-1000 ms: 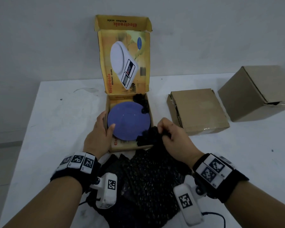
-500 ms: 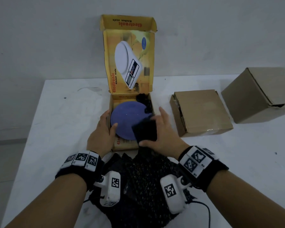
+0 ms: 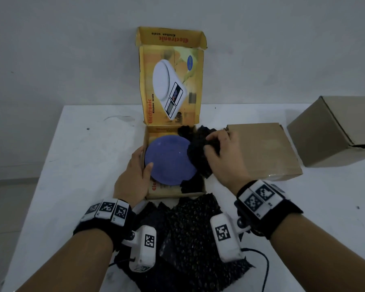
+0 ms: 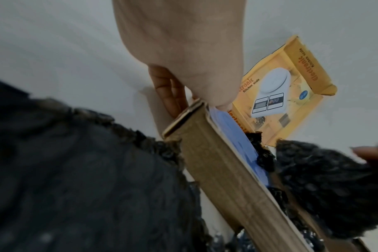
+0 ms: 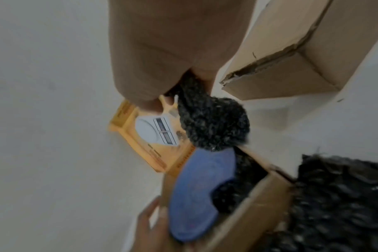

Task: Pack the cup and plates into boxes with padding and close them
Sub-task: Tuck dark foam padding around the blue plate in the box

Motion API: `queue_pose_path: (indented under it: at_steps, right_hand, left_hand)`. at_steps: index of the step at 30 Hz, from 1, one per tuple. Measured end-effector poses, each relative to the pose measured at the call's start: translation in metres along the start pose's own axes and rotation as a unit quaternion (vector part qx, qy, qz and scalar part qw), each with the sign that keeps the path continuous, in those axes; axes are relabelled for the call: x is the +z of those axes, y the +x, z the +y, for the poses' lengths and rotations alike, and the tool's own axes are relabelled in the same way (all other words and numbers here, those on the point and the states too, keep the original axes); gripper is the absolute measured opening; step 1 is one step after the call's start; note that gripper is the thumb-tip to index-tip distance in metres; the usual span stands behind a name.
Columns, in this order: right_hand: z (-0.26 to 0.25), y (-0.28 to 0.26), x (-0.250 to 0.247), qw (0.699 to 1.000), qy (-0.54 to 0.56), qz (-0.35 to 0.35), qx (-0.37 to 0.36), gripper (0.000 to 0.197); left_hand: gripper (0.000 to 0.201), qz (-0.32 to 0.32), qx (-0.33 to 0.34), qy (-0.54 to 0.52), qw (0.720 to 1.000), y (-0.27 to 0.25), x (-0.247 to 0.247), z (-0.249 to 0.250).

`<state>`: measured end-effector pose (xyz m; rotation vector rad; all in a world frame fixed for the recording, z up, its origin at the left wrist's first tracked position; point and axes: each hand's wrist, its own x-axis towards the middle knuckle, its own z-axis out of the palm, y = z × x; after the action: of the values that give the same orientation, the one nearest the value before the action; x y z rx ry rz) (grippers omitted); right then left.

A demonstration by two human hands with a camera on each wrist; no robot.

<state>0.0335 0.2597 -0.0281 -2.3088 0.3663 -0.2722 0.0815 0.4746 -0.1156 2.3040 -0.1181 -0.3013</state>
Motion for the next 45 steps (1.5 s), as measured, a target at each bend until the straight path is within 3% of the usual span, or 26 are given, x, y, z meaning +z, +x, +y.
queue_pose_path:
  at_steps: [2,4,6,10,12,16,18,22,24,27,32,37,41,45]
  right_hand:
    - [0.008,-0.005,0.009,0.988,-0.107,-0.108,-0.007,0.06]
    - [0.014,-0.009,0.015,0.953,-0.236,-0.188,-0.004,0.074]
    - [0.019,-0.01,0.018,0.939,-0.28,-0.198,-0.007,0.055]
    - [0.019,-0.002,0.015,0.973,-0.211,-0.087,-0.038,0.024]
    - [0.013,0.001,0.013,0.983,-0.158,-0.067,-0.069,0.012]
    - [-0.006,-0.001,0.022,0.986,-0.111,-0.114,-0.056,0.02]
    - [-0.017,-0.012,0.037,0.983,-0.06,-0.153,-0.083,0.023]
    - [-0.021,-0.035,0.07,0.948,-0.11,-0.259,-0.151,0.031]
    - [-0.02,-0.04,0.081,0.924,-0.166,-0.285,-0.195,0.04]
    - [-0.023,-0.045,0.086,0.903,-0.163,-0.301,-0.258,0.037]
    - [-0.028,-0.039,0.079,0.929,-0.158,-0.294,-0.158,0.024]
    - [-0.025,-0.037,0.079,0.88,-0.234,-0.356,-0.211,0.027]
    - [-0.024,-0.029,0.075,0.91,-0.152,-0.343,-0.178,0.025]
    - [-0.027,-0.029,0.085,0.909,-0.183,-0.334,-0.169,0.026]
  left_hand:
    - [0.055,0.0,0.007,-0.004,1.0,0.0,-0.001,0.0]
    - [0.055,0.002,0.011,-0.007,1.0,0.0,-0.001,0.0]
    - [0.056,0.003,0.016,-0.011,1.0,-0.001,-0.001,0.0]
    - [0.055,0.005,0.022,-0.019,1.0,0.0,0.0,0.0]
    - [0.053,0.01,0.02,-0.021,1.0,-0.001,-0.001,0.0]
    - [0.046,0.016,0.013,-0.021,1.0,-0.002,-0.005,0.001]
    - [0.043,0.018,0.021,-0.013,1.0,0.001,-0.008,-0.001]
    - [0.041,0.016,0.025,-0.001,1.0,0.005,-0.011,-0.004]
    - [0.041,0.014,0.026,-0.009,1.0,0.006,-0.01,-0.005]
    - [0.041,0.013,0.026,-0.025,0.999,0.006,-0.01,-0.005]
    - [0.047,-0.003,0.028,-0.021,0.999,0.012,-0.014,-0.003]
    - [0.061,-0.067,0.051,0.036,0.996,0.037,-0.023,0.006]
    - [0.069,-0.087,0.04,0.084,0.992,0.05,-0.023,0.006]
    - [0.057,-0.079,0.046,0.083,0.992,0.049,-0.021,0.016]
